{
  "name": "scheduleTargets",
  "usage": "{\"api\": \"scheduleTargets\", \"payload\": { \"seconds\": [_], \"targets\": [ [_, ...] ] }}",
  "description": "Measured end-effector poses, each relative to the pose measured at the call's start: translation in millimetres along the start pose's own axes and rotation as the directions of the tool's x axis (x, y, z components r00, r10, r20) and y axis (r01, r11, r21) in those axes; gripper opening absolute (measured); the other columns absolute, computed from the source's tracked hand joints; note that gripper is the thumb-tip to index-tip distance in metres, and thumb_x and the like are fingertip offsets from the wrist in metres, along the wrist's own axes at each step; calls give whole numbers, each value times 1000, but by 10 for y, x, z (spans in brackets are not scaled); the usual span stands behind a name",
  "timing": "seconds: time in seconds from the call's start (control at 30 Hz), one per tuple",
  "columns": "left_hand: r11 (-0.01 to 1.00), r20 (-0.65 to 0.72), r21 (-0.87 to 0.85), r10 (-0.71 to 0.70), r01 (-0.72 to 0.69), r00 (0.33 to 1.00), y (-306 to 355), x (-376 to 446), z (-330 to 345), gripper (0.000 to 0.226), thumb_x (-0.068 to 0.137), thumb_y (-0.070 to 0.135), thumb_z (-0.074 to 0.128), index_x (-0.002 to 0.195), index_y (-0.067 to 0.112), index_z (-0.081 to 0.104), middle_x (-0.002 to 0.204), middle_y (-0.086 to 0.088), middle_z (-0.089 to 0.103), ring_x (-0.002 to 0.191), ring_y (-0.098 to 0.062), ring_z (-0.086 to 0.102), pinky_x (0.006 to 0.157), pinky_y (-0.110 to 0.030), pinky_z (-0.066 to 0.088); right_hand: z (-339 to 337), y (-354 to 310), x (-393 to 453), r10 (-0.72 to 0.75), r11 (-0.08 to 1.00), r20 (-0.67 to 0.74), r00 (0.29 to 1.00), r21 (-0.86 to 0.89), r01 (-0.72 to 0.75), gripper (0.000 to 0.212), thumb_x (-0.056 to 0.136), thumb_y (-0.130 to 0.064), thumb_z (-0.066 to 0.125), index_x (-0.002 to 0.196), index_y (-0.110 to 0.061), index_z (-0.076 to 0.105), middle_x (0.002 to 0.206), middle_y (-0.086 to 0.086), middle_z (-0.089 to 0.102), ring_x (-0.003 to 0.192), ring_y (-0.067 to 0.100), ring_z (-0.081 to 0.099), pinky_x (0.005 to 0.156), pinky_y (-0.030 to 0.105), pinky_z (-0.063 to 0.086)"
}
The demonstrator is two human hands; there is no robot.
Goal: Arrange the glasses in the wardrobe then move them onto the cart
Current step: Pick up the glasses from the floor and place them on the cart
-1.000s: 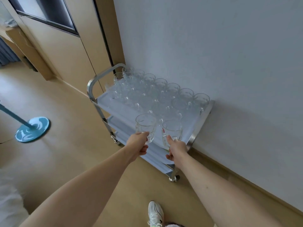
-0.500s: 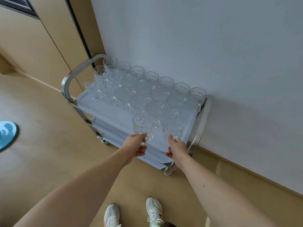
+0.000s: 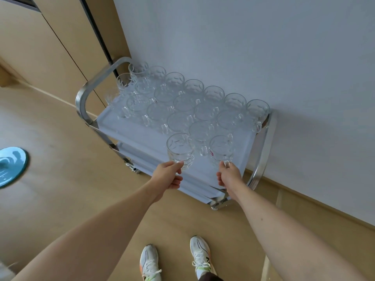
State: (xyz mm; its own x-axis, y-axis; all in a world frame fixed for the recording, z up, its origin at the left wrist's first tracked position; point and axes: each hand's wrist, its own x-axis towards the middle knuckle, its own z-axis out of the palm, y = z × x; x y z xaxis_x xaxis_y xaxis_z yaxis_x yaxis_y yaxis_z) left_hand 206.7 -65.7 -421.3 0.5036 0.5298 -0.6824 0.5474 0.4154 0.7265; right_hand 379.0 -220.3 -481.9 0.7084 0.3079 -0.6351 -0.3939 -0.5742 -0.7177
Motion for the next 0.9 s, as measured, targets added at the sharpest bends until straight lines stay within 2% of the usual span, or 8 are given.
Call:
{"api": "scheduleTargets", "payload": {
  "seconds": [0.2, 0.3, 0.37, 0.43, 0.5, 0.6, 0.7, 0.9],
  "targets": [
    [1000, -9, 2, 9, -9, 1000, -29, 88, 10, 36, 95, 45, 65, 82, 12, 62, 77, -9, 67, 68, -21, 62, 67, -30, 58, 42, -79, 83, 65, 996, -51, 997, -61, -68, 33, 105, -48, 43, 113, -16, 44, 94, 5, 58, 75, 18, 58, 66, 32, 54],
    [1000, -11, 2, 8, -8, 1000, -44, 124, 5, 36, 95, 46, 65, 82, 12, 62, 76, -8, 67, 66, -20, 62, 65, -30, 58, 30, -129, 70, 85, 995, -77, 993, -53, -89, 33, 105, -47, 43, 121, -21, 33, 99, 0, 54, 83, 20, 61, 64, 32, 57],
    [1000, -16, 1, 6, -6, 1000, -45, 146, 2, 36, 94, 47, 66, 82, 13, 63, 76, -8, 67, 65, -20, 62, 67, -31, 60, 12, -142, 50, 97, 992, -74, 993, -73, -102, 38, 105, -47, 44, 132, -24, 31, 101, 2, 54, 82, 21, 63, 75, 39, 61],
    [1000, -23, 0, 1, -1, 1000, -40, 167, -3, 37, 92, 48, 66, 83, 13, 63, 76, -8, 68, 63, -19, 62, 71, -33, 62, 0, -155, 40, 102, 989, -66, 993, -104, -108, 47, 104, -46, 47, 140, -21, 30, 113, 7, 57, 80, 22, 64, 83, 42, 60],
    [1000, -29, 7, -4, 4, 1000, -27, 182, -18, 37, 92, 48, 67, 84, 12, 64, 76, -8, 68, 64, -19, 62, 73, -35, 63, 7, -175, 9, 108, 988, -47, 993, -103, -112, 56, 102, -44, 54, 144, -16, 30, 128, 11, 55, 82, 21, 63, 82, 39, 59],
    [999, -23, 38, -5, 6, 1000, -10, 192, -61, 37, 92, 48, 67, 84, 12, 65, 76, -8, 68, 63, -19, 62, 74, -36, 63, 19, -177, -65, 83, 992, -50, 995, -92, -88, 61, 99, -37, 62, 146, -13, 31, 132, 9, 52, 94, 22, 60, 91, 44, 58],
    [998, 0, 59, 8, -8, 1000, 18, 186, -138, 38, 92, 48, 67, 85, 11, 65, 77, -9, 69, 63, -19, 62, 72, -34, 63, 29, -190, -163, 33, 992, -94, 995, -116, -44, 67, 96, -32, 66, 150, -15, 29, 138, 9, 52, 119, 30, 56, 104, 50, 50],
    [997, 52, 53, 47, -50, 998, 106, 102, -372, 37, 93, 48, 65, 87, 11, 65, 79, -10, 68, 64, -19, 63, 69, -32, 61, 170, -348, -449, -43, 981, -246, 968, -194, -6, 75, 92, -30, 70, 152, -15, 28, 146, 11, 48, 127, 34, 53, 100, 42, 49]
  ]
}}
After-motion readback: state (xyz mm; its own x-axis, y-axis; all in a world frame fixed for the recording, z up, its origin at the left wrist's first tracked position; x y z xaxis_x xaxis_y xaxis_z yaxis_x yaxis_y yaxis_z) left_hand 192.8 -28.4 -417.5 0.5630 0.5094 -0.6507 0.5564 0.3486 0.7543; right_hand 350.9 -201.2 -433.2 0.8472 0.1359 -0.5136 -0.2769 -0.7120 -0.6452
